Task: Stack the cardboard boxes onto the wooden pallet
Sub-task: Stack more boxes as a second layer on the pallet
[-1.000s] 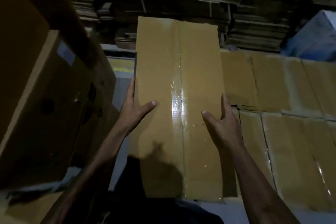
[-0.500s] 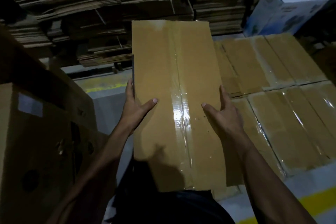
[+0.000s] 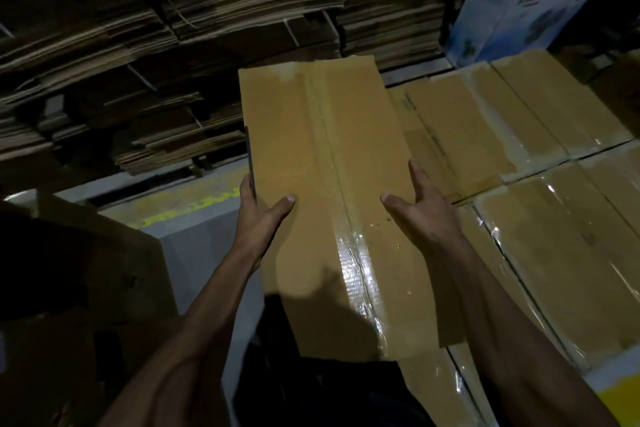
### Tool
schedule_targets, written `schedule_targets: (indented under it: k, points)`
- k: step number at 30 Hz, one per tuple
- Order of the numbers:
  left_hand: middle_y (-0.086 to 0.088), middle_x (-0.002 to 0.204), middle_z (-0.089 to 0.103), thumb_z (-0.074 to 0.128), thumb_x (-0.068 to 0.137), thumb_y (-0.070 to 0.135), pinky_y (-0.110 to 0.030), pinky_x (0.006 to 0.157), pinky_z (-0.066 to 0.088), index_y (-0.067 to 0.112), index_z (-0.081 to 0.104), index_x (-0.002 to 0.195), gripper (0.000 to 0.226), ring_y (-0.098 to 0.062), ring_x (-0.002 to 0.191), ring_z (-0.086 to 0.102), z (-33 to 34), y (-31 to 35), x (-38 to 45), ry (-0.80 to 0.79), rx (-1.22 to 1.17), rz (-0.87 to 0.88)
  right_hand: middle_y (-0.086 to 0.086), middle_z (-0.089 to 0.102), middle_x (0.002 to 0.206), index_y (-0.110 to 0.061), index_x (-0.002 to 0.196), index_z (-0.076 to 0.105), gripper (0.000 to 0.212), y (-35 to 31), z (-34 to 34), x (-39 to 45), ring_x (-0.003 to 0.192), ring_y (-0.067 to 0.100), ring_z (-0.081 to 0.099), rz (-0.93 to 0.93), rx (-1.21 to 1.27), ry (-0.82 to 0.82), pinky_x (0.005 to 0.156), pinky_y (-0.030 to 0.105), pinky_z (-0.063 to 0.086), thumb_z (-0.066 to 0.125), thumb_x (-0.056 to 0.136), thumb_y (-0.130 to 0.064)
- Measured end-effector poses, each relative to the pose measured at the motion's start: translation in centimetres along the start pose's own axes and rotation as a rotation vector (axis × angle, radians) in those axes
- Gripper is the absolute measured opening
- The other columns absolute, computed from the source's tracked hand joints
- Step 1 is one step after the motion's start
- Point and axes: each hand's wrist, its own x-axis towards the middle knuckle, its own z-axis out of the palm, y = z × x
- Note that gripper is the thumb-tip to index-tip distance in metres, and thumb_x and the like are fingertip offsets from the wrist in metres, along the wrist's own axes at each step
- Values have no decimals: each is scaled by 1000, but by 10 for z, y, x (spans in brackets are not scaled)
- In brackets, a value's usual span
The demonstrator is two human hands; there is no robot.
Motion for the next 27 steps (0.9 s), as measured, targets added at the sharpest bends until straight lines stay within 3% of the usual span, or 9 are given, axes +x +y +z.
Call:
schedule_targets:
  k: [4, 10, 16, 22, 27]
  points:
    - [7, 126, 58, 73, 88, 22, -29, 81, 53, 30, 31, 143, 70, -9, 108, 61, 33, 3, 61, -6, 44, -44, -6, 36, 160, -51, 155, 13, 91, 4, -4, 67, 143, 29, 38, 48, 2, -18, 110, 45, 33, 63, 81, -68]
    - [8, 132, 55, 78, 83, 28, -46, 97, 51, 31, 23, 152, 88, -17, 115, 58, 80, -10, 151, -34, 108, -131, -2, 37, 160, -52, 154, 10, 94, 14, -3, 166, 142, 31, 41, 77, 32, -42, 114, 51, 35, 63, 79, -70]
    - [6, 125, 50, 75, 86, 19, -35, 95, 45, 20, 18, 153, 88, -18, 112, 53, 119, -23, 212, 10, 138, -157, 2, 43, 156, -50, 155, 12, 91, 14, -1, 242, 139, 30, 45, 61, -22, -17, 112, 47, 37, 63, 82, -67]
    - [6, 128, 48, 76, 86, 22, -35, 97, 46, 20, 16, 154, 91, -18, 116, 52, 141, -46, 248, 24, 161, -156, -2, 39, 159, -44, 157, 16, 87, 23, 15, 294, 141, 27, 42, 37, -16, -8, 112, 50, 35, 63, 85, -62]
    - [3, 135, 50, 76, 86, 24, -34, 97, 47, 20, 23, 151, 85, -17, 119, 55, 149, -63, 251, 5, 151, -131, 3, 34, 161, -36, 159, 5, 97, 37, 22, 308, 143, 31, 38, 48, -17, -8, 112, 53, 36, 61, 86, -65]
